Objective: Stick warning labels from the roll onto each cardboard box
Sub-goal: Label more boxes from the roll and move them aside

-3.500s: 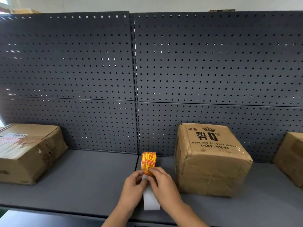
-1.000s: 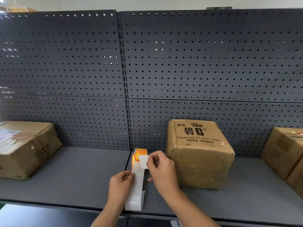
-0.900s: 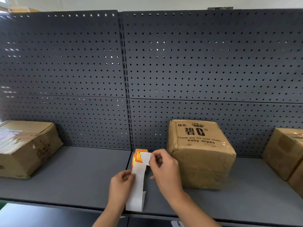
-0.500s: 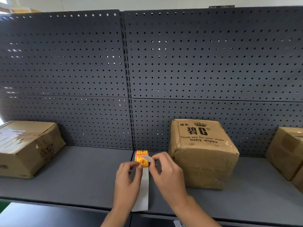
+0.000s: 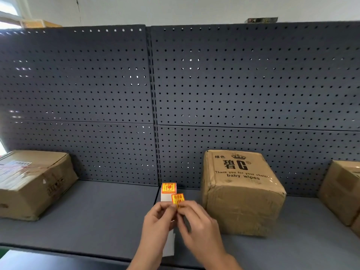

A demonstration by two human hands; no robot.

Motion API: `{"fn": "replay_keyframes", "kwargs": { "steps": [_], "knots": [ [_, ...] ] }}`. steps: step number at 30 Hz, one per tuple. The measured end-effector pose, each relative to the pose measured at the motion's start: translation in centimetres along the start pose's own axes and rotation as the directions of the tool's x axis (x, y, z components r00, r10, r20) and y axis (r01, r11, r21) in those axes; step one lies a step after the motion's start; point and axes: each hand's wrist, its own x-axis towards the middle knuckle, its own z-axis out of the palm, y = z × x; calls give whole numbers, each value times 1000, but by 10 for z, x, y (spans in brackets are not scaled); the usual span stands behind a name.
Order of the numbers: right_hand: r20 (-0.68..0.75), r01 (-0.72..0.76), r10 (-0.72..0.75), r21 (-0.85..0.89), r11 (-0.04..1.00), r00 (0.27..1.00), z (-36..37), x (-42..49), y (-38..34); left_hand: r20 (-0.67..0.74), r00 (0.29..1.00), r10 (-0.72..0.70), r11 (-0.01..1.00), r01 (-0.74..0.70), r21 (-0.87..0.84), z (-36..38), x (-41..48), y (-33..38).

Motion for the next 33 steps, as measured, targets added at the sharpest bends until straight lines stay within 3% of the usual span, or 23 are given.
{"fn": "replay_keyframes", "kwargs": {
  "steps": [6,10,16,28,33],
  "knots": [
    [-42,-284,319,356,890,947,-29,13,-12,-32,994,104,994,-104,-12,0,-3,20],
    [204,-548,551,600,583,809,-46,29,-15,21,983,182,983,-182,13,8,-10,38],
    [237,-504,543,756,419,806,-66,39,-12,62,976,209,977,-211,25,21,-13,54],
    [64,-405,456,581,706,888,-108,35,-10,96,944,316,898,-330,291,44,-14,63],
    [4,-374,455,578,726,890,-128,31,-5,155,895,418,808,-445,386,62,-26,73]
  ]
}}
